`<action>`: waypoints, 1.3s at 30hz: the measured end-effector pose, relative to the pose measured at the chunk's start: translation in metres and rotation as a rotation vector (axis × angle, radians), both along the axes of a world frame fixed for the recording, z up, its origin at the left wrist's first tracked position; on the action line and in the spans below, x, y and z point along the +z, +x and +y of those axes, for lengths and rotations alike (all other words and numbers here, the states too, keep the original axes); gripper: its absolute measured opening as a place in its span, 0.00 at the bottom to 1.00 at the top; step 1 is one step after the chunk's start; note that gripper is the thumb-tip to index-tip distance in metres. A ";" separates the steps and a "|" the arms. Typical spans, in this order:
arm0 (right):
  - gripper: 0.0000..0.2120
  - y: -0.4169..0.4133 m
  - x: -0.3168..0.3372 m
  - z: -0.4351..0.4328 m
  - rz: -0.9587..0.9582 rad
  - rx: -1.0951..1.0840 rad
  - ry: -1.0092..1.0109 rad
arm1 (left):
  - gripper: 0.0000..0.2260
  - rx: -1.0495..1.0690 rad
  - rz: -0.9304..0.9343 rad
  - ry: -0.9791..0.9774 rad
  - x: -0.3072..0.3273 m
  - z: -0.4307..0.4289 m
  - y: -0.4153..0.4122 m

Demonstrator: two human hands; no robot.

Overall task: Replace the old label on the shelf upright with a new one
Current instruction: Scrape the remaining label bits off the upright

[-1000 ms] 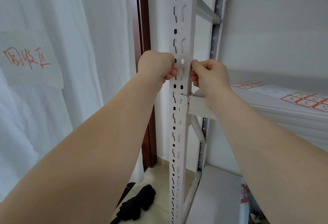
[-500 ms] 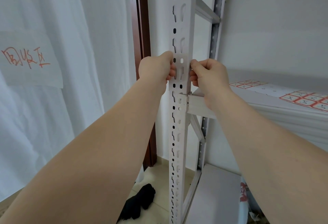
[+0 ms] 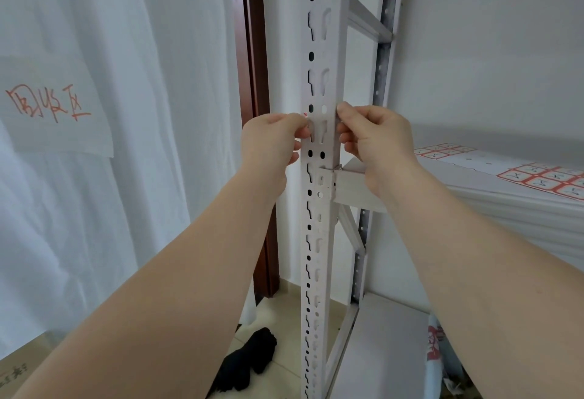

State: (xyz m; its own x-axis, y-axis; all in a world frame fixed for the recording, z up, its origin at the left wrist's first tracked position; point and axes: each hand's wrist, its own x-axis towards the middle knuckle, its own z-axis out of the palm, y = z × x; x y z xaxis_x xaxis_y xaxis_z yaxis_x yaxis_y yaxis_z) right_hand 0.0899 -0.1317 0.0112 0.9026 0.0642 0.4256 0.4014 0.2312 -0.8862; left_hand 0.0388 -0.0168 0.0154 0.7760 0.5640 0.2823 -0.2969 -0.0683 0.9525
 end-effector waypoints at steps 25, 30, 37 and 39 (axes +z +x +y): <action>0.09 -0.038 -0.009 0.002 0.162 0.315 0.112 | 0.04 -0.237 -0.152 0.115 -0.013 -0.003 -0.026; 0.12 -0.038 -0.006 0.005 0.207 0.229 0.082 | 0.04 -0.244 -0.139 0.033 -0.010 0.002 -0.026; 0.07 -0.027 -0.002 -0.002 0.133 0.184 0.139 | 0.03 -0.073 -0.125 0.062 -0.006 0.015 -0.012; 0.07 -0.022 0.000 -0.005 0.149 0.149 0.176 | 0.06 0.004 -0.112 0.163 -0.005 0.017 -0.006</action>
